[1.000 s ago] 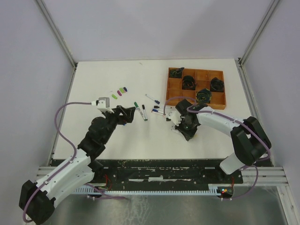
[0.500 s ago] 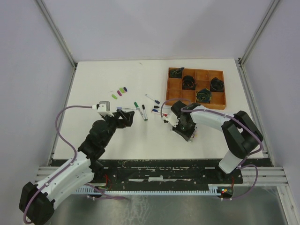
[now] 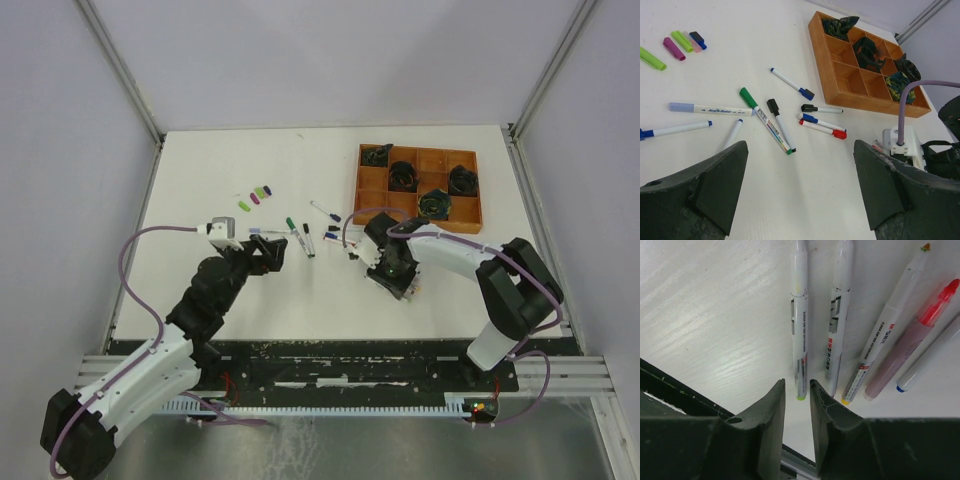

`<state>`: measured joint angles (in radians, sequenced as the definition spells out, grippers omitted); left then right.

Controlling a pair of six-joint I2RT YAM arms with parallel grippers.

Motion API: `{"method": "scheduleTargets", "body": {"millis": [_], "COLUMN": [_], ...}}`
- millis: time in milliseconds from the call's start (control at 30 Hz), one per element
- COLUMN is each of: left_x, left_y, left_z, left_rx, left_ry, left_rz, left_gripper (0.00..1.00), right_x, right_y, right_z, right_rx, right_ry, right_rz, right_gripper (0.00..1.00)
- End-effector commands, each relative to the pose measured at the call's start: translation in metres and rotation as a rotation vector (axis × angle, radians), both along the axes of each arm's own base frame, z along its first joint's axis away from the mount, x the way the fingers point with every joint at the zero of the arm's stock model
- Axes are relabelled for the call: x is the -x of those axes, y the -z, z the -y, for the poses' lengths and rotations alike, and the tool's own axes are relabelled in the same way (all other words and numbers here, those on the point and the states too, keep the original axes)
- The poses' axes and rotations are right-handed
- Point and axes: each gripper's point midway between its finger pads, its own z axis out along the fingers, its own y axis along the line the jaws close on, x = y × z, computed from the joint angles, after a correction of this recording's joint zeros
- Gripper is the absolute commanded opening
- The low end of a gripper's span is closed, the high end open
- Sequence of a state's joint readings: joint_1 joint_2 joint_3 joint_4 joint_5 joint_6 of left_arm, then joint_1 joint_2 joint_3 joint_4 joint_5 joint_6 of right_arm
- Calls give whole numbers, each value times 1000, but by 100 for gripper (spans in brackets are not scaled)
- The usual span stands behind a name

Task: Open the pen caps
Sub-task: Place the pen at the center of the board, then pick up the pen from the center of the board.

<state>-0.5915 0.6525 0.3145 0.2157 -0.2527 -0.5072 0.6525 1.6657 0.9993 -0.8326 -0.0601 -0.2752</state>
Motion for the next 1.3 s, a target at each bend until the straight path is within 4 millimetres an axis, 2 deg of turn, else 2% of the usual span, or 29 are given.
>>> {"method": "scheduleTargets", "body": {"millis": [0, 133, 267, 533, 633, 733, 800, 933, 1100, 1267], "left_x": [1, 1, -4, -24, -36, -50, -59, -63, -60, -70], "left_y": [-7, -1, 9, 23, 27, 36, 40, 57, 68, 78], "left_z": [7, 12, 18, 35, 33, 31, 25, 14, 30, 37], "left_rx": [63, 81, 97, 37, -16, -88, -136, -205, -222, -267], "left_ry": [15, 25, 21, -1, -65, -133, -213, -390, -418, -463], "left_rz": [-14, -53, -107, -296, -384, -466, -519, -612, -650, -654], "left_gripper": [94, 99, 99, 100, 97, 83, 78, 76, 67, 61], "right_x": [-10, -9, -7, -18, -22, -26, -28, -32, -38, -40], "right_y": [-32, -48, -66, -119, -137, -155, -159, -157, -152, -153], "right_z": [-15, -18, -21, -15, -8, -3, 0, 5, 12, 16], "right_rx": [-93, -142, -191, -335, -404, -457, -465, -442, -396, -388], "right_ry": [-22, -40, -78, -62, -13, 26, 36, 53, 74, 81], "right_rz": [75, 110, 133, 267, 316, 377, 407, 428, 441, 459], "right_gripper": [34, 34, 34, 33, 33, 33, 33, 33, 33, 33]}}
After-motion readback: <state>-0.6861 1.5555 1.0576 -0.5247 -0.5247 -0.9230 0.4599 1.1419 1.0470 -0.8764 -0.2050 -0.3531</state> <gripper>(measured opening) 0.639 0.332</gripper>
